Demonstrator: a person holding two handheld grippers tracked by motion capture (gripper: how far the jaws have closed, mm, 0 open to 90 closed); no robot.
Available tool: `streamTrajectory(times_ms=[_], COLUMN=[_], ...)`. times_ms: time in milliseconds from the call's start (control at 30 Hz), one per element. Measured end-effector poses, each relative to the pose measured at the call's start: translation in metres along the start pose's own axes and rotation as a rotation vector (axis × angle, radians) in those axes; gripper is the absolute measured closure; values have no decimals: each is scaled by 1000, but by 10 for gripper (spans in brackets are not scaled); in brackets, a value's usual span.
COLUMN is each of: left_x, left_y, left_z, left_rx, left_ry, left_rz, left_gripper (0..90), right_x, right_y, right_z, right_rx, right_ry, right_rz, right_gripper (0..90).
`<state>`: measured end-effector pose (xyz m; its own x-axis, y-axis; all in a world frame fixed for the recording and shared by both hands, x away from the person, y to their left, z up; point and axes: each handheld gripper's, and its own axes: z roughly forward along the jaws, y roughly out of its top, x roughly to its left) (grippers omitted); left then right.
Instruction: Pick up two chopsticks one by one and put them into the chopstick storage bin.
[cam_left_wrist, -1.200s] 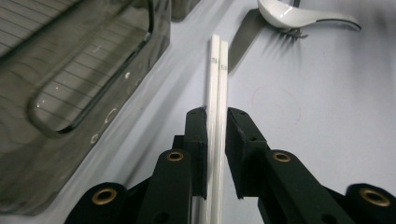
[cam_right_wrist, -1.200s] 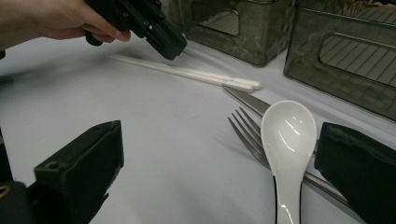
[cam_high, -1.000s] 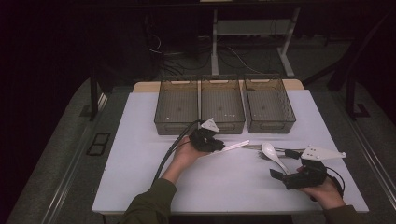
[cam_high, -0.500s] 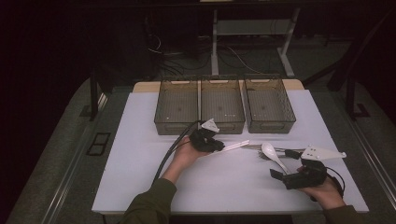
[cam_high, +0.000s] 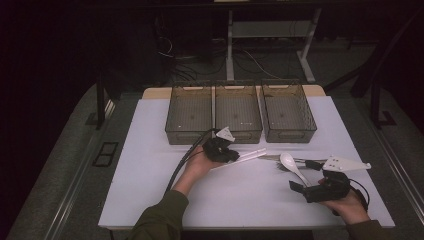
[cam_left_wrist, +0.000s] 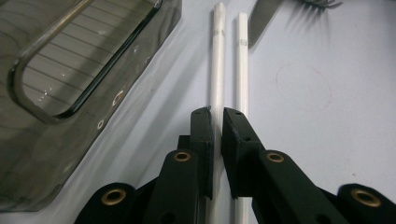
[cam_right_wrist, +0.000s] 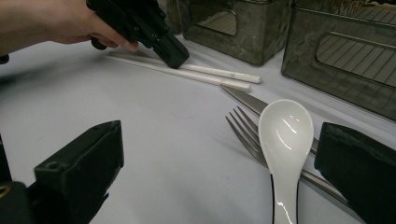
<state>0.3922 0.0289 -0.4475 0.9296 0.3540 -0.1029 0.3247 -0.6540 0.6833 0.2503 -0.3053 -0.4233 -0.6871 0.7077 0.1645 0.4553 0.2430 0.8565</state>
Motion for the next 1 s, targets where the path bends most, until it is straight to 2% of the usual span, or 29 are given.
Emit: streamTrajectory(times_ms=[67,133,167,200,433,800,867,1000], left_x=[0,-1,-2,-1,-3,-2,-1,0], left_y=[2,3,3,3,2,2,1,0], left_z=[0,1,1,0,1,-1,-1,-3], left_rx=[19,18,19,32,24,23,19,-17], left_ry=[3,10,9,10,22,21,23,21], left_rz=[32,61,58,84,127,140,133,80], left_gripper=[815,818,821,823,833,843,842,842], right_x=[0,0,0,0,0,1,1,1], right_y=[0,0,0,0,0,-1,-1,-1], right_z=[0,0,0,0,0,0,0,-1], right_rx=[2,2,2,3,3,3,1,-1], right_ry=[-1,-1,-2,-2,0,1,0,0], right_rz=[-1,0,0,-1,0,3,3,3], right_gripper=[13,13,13,13,13,13,13,13])
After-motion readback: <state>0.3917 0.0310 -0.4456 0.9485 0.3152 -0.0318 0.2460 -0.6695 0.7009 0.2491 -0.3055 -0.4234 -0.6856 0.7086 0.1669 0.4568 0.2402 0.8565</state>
